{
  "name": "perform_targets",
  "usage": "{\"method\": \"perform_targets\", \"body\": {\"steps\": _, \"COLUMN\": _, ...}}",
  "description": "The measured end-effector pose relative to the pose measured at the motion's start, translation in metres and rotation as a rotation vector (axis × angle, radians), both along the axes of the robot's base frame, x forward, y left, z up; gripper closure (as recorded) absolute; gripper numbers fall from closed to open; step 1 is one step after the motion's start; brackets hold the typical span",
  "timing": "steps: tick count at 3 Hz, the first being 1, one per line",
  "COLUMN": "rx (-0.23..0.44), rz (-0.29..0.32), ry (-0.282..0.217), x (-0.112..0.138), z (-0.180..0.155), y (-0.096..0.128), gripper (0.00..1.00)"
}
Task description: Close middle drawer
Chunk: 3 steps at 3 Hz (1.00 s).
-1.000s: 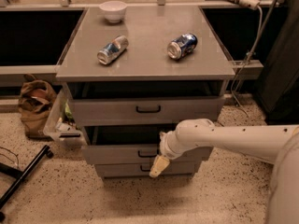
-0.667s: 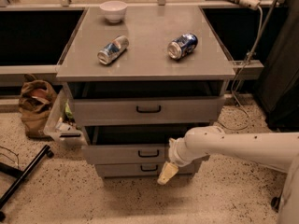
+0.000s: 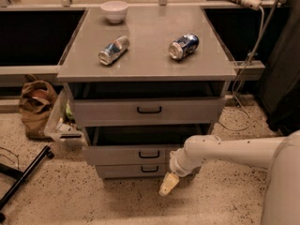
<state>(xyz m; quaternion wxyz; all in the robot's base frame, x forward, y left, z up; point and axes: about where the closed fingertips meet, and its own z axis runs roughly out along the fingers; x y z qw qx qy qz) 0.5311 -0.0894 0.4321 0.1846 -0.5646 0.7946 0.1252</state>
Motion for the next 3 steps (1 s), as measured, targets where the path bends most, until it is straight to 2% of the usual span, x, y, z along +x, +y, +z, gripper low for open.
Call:
{"method": "perform_targets", "body": {"steps": 1, "rx": 0.014, "rz": 0.029, "ry": 0.051, "x": -0.001, "z": -0.030, "y": 0.013, "gripper": 0.00}}
{"method": "perform_targets", "body": {"steps": 2, "rx": 0.013, "rz": 0.056, "ry": 0.067, "x": 0.013, "z": -0.049, "y": 0.025, "gripper": 0.00}}
{"method": "perform_targets", "body": {"steps": 3, "rx": 0.000, "rz": 0.082, "ry": 0.053, "x": 0.039, "z": -0.053, "y": 0.038, "gripper": 0.00}}
